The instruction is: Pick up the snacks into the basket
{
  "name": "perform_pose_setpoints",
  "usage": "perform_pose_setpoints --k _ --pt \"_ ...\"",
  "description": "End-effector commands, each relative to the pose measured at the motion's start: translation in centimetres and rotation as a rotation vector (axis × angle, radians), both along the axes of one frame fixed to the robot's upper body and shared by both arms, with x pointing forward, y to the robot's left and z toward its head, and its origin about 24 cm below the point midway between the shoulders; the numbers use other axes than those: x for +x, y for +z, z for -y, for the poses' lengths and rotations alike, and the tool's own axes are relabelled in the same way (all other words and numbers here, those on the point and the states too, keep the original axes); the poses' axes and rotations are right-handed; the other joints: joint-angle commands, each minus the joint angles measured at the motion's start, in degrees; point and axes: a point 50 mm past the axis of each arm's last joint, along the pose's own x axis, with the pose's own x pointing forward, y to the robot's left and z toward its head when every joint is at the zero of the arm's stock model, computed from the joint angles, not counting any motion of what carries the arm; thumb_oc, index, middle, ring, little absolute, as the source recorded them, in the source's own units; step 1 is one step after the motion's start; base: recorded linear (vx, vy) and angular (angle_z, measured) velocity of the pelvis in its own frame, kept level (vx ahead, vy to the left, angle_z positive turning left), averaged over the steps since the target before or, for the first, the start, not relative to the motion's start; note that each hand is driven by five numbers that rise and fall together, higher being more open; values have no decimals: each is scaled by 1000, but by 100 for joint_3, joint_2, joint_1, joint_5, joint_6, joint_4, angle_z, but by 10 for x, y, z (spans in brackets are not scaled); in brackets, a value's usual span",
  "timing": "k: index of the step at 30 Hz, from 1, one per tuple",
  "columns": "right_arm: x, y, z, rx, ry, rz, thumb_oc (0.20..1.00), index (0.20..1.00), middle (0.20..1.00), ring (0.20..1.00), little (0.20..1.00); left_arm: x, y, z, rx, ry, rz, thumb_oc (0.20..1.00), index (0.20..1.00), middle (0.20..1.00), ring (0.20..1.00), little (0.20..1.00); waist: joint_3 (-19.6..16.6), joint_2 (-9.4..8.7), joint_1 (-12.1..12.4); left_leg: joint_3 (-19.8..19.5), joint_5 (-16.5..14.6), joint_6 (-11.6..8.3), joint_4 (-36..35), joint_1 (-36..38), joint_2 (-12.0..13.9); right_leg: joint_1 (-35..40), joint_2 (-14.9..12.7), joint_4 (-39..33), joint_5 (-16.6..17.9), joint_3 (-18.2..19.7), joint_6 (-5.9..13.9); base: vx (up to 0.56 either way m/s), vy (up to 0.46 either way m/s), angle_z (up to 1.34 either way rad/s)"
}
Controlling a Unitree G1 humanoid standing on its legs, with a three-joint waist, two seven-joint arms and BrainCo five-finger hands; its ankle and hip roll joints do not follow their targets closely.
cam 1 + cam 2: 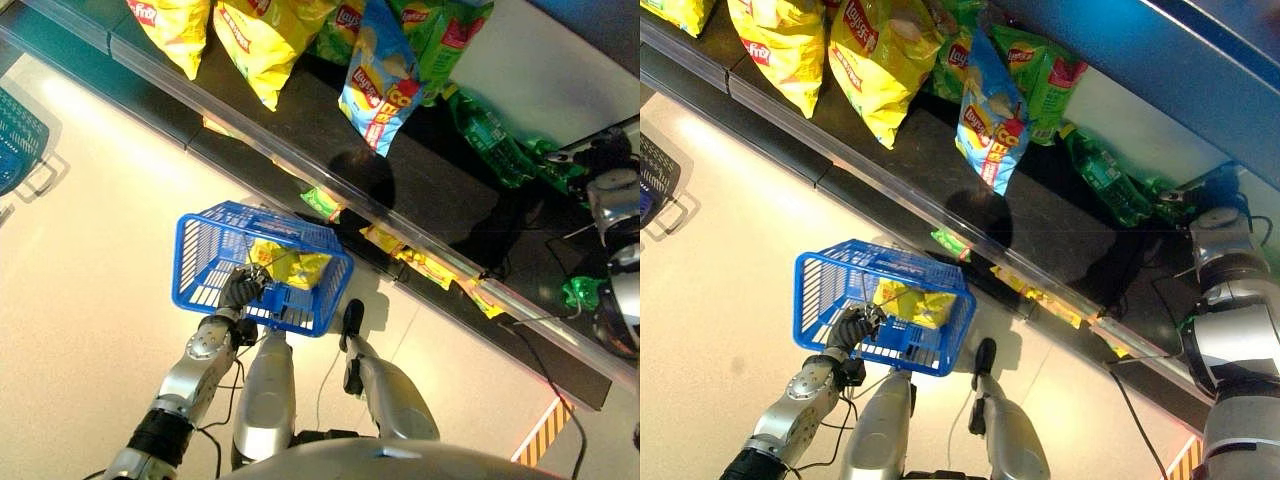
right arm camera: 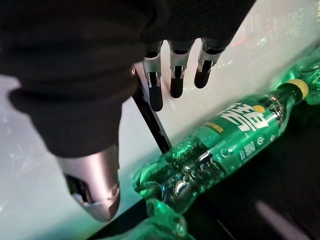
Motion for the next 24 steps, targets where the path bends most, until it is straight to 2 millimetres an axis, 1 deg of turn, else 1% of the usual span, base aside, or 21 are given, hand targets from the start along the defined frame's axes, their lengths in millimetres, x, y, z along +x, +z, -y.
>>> perform_pose_setpoints --k 1,3,4,8,9,12,16,17,18,19,20,22,24 --pt "27 54 -40 -104 191 158 1000 1000 1000 1000 1000 -4 29 12 -38 -60 159 200 200 200 200 200 -289 -375 352 52 -281 202 374 -276 -119 -230 -410 660 -240 -118 662 -24 41 -5" --pt "27 53 -39 -73 176 168 1000 1000 1000 1000 1000 -3 31 12 -42 -56 171 200 200 200 200 200 -256 -404 390 24 -298 218 394 -315 -136 -239 -419 637 -205 -147 686 -11 13 -2" --pt "27 53 -39 -56 172 176 1000 1000 1000 1000 1000 -3 32 11 -37 -51 174 200 200 200 200 200 -238 -437 446 -13 -299 218 401 -360 -143 -258 -425 616 -179 -173 703 -6 7 9" --pt "28 49 -41 -26 171 175 1000 1000 1000 1000 1000 -3 32 9 -36 -44 173 200 200 200 200 200 -218 -482 503 -56 -315 231 410 -377 -169 -239 -443 601 -183 -225 711 14 17 13" --pt "30 49 -43 -16 176 176 1000 1000 1000 1000 1000 -2 34 8 -33 -41 178 200 200 200 200 200 -204 -496 554 -74 -325 239 419 -391 -181 -231 -454 602 -181 -261 722 10 11 7" --pt "32 48 -47 -1 192 183 1000 1000 1000 1000 1000 -2 34 7 -36 -33 182 200 200 200 200 200 -178 -520 604 -109 -349 250 448 -403 -198 -228 -466 619 -177 -279 731 4 8 2" --pt "35 45 -55 29 224 194 1000 1000 1000 1000 1000 -1 35 7 -36 -33 182 200 200 200 200 200 -180 -545 616 -139 -387 262 484 -390 -222 -183 -471 616 -195 -314 736 0 0 0" --pt "37 43 -61 57 254 204 1000 1000 1000 1000 1000 -1 35 7 -36 -35 181 200 200 200 200 200 -193 -563 622 -151 -412 269 502 -366 -233 -156 -480 623 -203 -330 734 0 0 0" --pt "37 43 -61 58 255 204 1000 1000 1000 1000 1000 -1 35 7 -36 -35 181 200 200 200 200 200 -192 -564 622 -151 -414 269 502 -364 -234 -153 -481 623 -204 -330 735 0 0 0" --pt "39 42 -67 81 286 216 1000 1000 1000 1000 1000 -1 36 5 -34 -31 185 200 200 200 200 200 -222 -572 622 -148 -437 275 499 -320 -238 -122 -492 628 -219 -337 741 0 0 0" --pt "39 42 -67 81 285 216 1000 1000 1000 1000 1000 -1 35 5 -34 -31 184 200 200 200 200 200 -221 -574 623 -147 -438 275 497 -315 -238 -117 -492 628 -220 -337 741 0 0 0" --pt "41 39 -75 125 326 236 1000 1000 1000 1000 1000 -1 35 4 -31 -30 183 200 200 200 200 200 -259 -578 612 -139 -463 280 491 -256 -250 -66 -511 624 -237 -337 745 0 0 0" --pt "39 34 -73 171 318 250 1000 1000 1000 1000 1000 -2 34 1 -28 -23 174 200 200 200 200 200 -310 -585 602 -135 -485 291 487 -199 -272 -23 -528 628 -242 -331 754 18 16 1"
